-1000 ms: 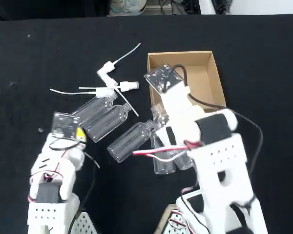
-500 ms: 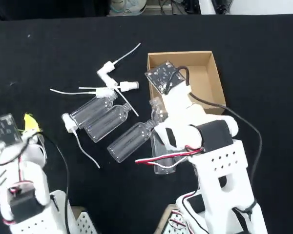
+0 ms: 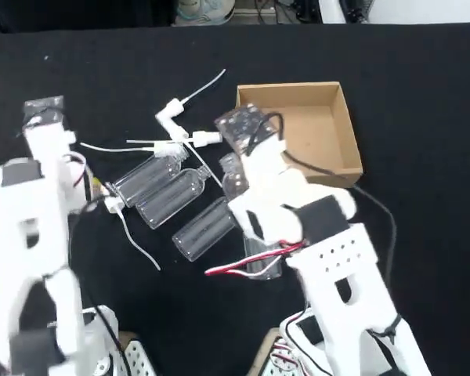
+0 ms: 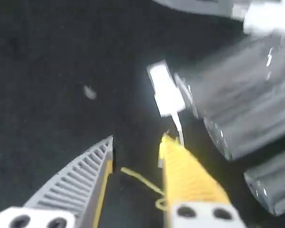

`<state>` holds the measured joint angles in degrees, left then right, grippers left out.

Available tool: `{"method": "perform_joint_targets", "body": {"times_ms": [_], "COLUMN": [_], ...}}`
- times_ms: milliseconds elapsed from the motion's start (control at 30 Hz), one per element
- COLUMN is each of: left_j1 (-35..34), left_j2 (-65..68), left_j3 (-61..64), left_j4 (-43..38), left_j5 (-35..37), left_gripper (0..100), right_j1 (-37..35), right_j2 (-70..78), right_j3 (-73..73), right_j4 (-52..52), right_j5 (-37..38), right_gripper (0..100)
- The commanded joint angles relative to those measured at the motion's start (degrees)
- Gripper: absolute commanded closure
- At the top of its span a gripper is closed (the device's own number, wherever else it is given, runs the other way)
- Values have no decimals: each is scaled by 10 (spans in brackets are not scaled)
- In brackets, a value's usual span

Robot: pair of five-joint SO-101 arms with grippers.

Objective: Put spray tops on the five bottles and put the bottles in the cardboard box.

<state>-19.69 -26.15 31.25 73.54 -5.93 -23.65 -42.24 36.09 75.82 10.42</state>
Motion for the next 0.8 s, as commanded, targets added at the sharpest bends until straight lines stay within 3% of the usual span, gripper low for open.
{"method": "perform_joint_targets", "body": {"times_ms": [0, 267, 767], "left_j1": [14, 22, 49], "left_j2": [121, 244, 305], "left_j3": [-110, -157, -145], "left_j4": [4, 2, -105], "left_j5": [64, 169, 242], "left_gripper": [782, 787, 787], "right_j1": [-10, -10, -10], "right_j2": [-21, -21, -21], "right_j3": [25, 69, 70], "right_j4": [-40, -69, -69], "right_j5": [-5, -5, -5], "right_gripper": [985, 985, 985]}}
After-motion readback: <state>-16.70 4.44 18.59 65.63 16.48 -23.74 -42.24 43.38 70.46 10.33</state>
